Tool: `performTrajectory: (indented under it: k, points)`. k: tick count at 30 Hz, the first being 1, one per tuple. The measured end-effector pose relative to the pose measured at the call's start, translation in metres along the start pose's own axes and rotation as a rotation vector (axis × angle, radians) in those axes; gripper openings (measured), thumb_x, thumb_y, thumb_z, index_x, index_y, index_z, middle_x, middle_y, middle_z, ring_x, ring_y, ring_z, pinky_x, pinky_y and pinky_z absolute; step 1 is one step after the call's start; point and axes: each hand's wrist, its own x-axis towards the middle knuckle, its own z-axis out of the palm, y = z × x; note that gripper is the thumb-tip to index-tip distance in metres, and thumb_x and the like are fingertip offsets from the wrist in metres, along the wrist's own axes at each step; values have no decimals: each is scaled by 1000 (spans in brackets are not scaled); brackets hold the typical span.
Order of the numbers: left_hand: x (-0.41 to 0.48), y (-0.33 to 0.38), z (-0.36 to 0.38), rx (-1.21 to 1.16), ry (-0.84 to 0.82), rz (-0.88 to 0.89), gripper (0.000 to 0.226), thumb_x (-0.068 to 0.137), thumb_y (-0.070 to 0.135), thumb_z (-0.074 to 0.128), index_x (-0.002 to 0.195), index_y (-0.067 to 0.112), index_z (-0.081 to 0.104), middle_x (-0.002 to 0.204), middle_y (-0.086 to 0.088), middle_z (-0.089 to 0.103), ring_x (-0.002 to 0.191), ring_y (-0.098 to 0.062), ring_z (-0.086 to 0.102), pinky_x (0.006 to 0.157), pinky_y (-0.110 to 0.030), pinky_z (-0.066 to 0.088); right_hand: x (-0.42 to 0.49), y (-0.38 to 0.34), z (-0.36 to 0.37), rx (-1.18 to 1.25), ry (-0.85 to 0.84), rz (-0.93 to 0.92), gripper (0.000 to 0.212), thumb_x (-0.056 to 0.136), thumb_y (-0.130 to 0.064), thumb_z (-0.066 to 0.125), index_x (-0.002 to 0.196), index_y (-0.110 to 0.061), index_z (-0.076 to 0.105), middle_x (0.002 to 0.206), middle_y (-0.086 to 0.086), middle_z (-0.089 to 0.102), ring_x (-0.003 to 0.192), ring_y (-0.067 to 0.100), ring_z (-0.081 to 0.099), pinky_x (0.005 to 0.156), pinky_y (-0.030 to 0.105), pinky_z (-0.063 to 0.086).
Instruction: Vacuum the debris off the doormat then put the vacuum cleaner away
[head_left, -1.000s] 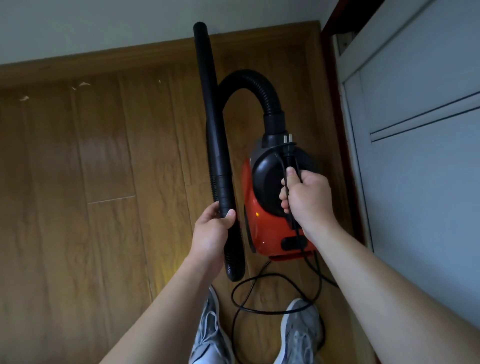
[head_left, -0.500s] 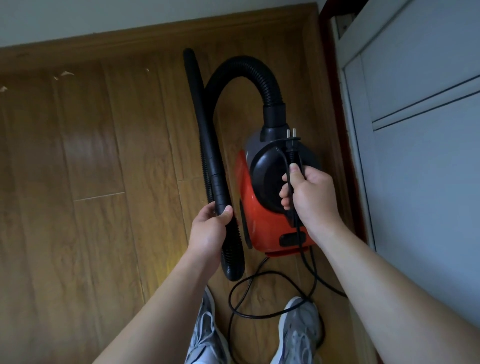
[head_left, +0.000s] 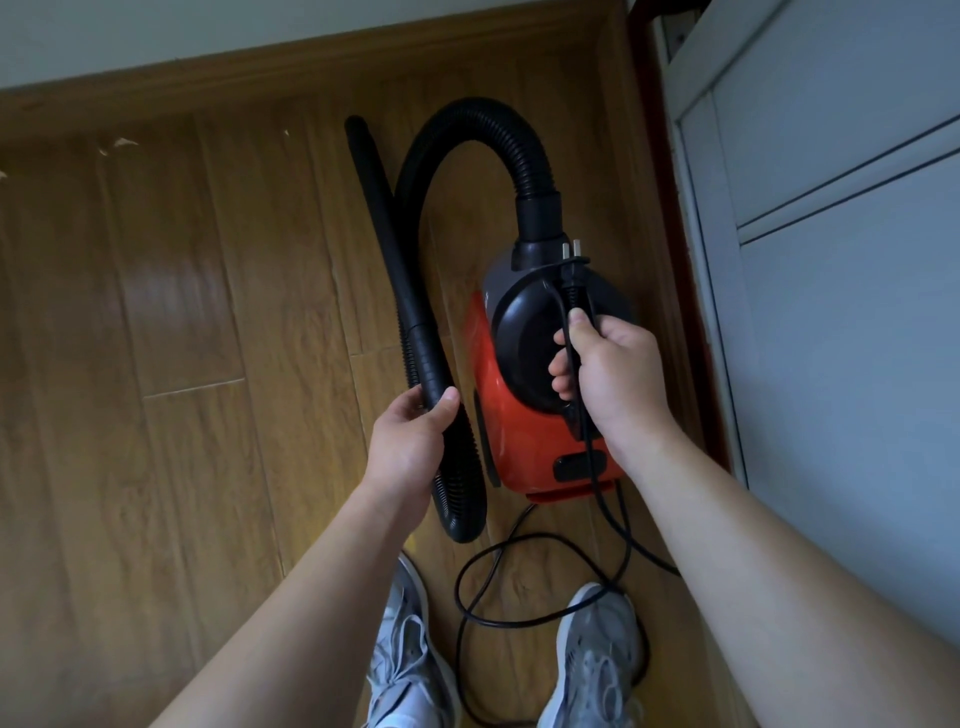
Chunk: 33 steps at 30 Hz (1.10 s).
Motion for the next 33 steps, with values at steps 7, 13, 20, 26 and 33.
performTrajectory:
  k: [7, 13, 20, 26, 33]
  points:
    - [-3, 4, -1, 6, -20, -2, 37, 95, 19, 71, 130, 18, 61, 115, -11, 74, 97, -24, 75, 84, -40, 61, -4, 0, -4, -17, 19, -6, 33, 101, -36, 57, 80, -15, 71, 62, 2, 68, 57, 15, 65, 60, 31, 56]
    - [-9, 4, -5, 26, -41, 4, 56, 95, 14, 69, 147, 15, 48, 116, -11, 75, 98, -19, 73, 98, -42, 55, -7, 0, -5, -29, 40, -16, 31, 100, -37, 59, 83, -16, 75, 72, 5, 74, 64, 16, 71, 71, 37, 61]
    - [-18, 3, -6, 33, -16, -10, 56, 97, 14, 68, 148, 16, 47, 101, 0, 80, 105, -23, 74, 96, -40, 55, -12, 1, -10, -29, 58, -28, 24, 98, -39, 62, 84, -24, 75, 78, -2, 77, 76, 13, 75, 84, 43, 61]
    - [-22, 7, -8, 66, -4, 2, 56, 95, 15, 70, 147, 17, 49, 111, -4, 77, 109, -21, 72, 100, -43, 54, -14, 3, -18, -57, 65, -54, 24, 95, -44, 63, 101, -23, 75, 93, -7, 76, 93, 9, 71, 89, 38, 59]
    - [-39, 18, -9, 92, 0, 62, 56, 93, 16, 72, 145, 16, 52, 119, -5, 73, 112, -21, 68, 102, -44, 53, -28, -2, -23, -81, 86, -54, 37, 94, -44, 65, 123, -21, 67, 111, -8, 71, 103, 6, 66, 87, 24, 51]
